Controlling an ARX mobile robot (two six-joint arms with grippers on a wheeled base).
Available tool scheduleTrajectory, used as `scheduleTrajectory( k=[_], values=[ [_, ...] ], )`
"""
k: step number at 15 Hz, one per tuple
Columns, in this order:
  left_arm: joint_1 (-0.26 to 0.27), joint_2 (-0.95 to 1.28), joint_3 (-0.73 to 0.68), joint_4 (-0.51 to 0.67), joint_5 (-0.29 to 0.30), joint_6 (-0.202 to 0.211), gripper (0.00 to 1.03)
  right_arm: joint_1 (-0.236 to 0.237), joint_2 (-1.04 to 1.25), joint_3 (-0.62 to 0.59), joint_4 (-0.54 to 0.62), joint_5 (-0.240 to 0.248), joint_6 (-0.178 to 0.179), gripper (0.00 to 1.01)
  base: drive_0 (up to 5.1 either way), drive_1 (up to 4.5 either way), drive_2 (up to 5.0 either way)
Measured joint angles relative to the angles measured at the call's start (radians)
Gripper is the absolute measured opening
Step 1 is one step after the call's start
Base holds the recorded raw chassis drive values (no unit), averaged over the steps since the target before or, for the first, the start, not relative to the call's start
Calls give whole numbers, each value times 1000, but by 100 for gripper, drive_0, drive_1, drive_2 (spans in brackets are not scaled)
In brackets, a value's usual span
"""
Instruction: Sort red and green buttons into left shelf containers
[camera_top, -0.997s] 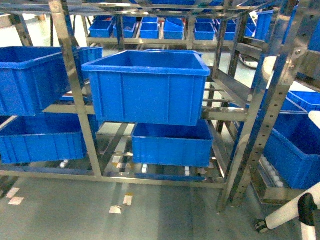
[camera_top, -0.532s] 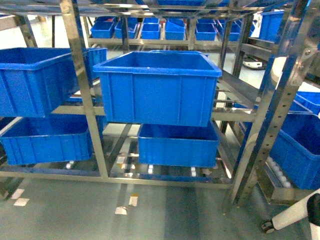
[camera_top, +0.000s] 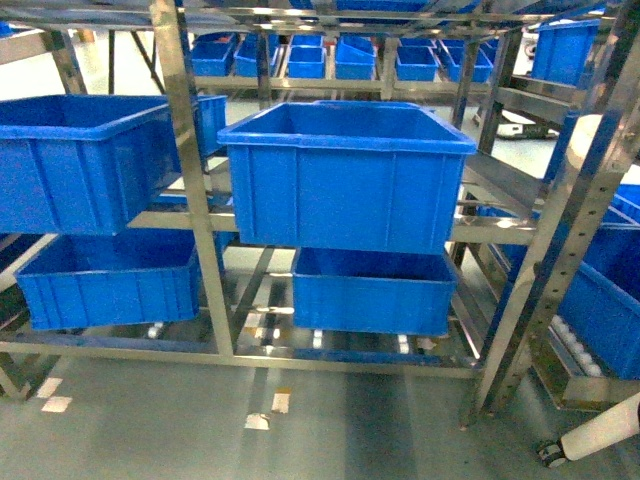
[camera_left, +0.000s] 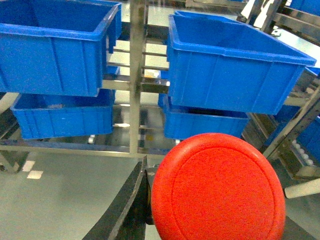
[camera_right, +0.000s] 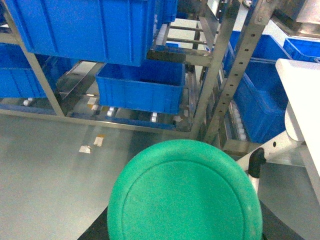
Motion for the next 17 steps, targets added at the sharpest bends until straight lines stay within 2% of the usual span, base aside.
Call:
scheduleTrajectory(
  k=[17],
  values=[
    [0, -3, -1, -1, 0, 0, 34, 1, -5, 0, -1, -5, 0, 34, -494, 242, 242]
  ],
)
